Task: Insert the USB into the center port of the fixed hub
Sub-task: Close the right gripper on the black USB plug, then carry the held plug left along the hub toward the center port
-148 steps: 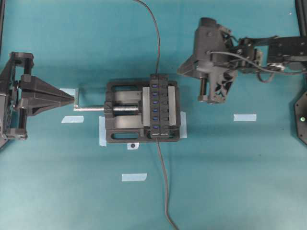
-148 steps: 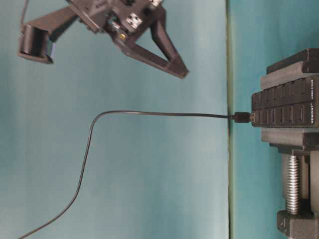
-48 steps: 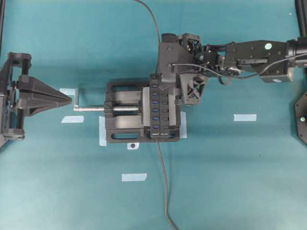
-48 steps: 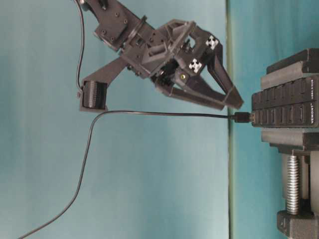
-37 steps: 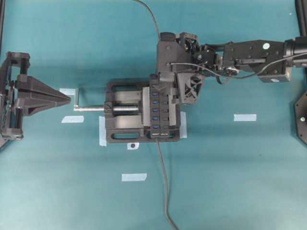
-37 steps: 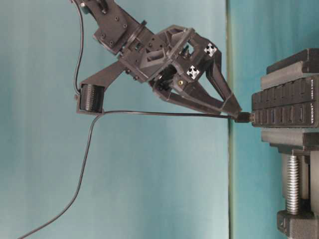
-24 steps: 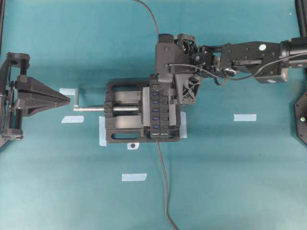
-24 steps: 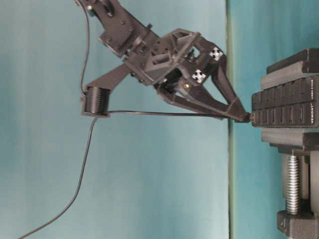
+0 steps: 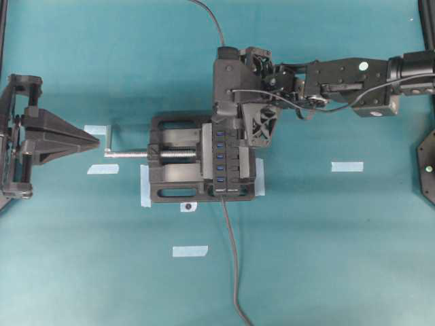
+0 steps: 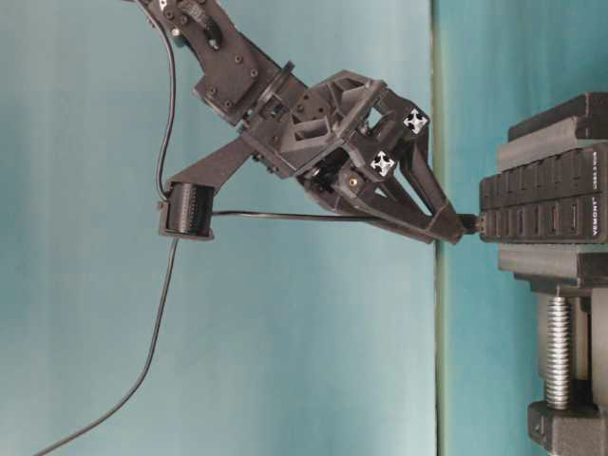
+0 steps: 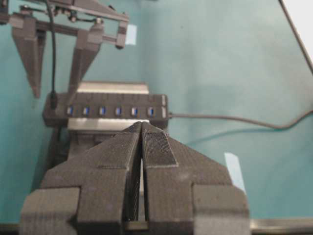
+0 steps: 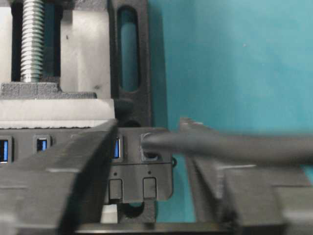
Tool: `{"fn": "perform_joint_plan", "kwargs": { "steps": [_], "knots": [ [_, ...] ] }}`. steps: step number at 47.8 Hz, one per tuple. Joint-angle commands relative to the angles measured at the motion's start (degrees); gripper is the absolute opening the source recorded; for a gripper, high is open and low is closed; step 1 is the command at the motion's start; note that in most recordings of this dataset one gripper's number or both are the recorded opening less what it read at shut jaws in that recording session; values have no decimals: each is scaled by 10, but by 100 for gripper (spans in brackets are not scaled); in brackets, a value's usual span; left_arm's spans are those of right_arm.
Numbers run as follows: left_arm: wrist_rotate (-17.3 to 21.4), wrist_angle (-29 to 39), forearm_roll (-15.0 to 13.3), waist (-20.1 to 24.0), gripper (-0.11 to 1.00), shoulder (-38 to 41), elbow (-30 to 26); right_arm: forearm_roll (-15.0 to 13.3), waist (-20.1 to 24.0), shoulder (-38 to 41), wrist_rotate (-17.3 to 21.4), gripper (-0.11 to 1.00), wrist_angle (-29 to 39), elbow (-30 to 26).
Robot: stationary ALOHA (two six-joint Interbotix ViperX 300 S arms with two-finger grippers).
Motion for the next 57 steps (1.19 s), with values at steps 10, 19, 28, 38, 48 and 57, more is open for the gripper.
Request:
{"fn": "perform_joint_plan", "kwargs": {
  "steps": [10,19,28,38,48,57],
  "knots": [
    [-2,-3,1,-1,0,-1,-7,3,-1,-8,1,44,11,-13],
    [-2,-3,1,-1,0,-2,-6,3,-2,-8,1,43,10,-13],
    [-2,-3,2,-1,0,-2,-6,4,-1,-7,10,39,14,-13],
    [-2,-3,1,-1,0,-4,-5,4,-2,-8,25,18,18,-12],
    [-2,-3,1,-1,0,-11,-4,4,-2,-8,25,9,18,-13],
    [-2,-3,1,-1,0,-13,-4,11,-1,-11,27,9,18,-15]
  ]
}}
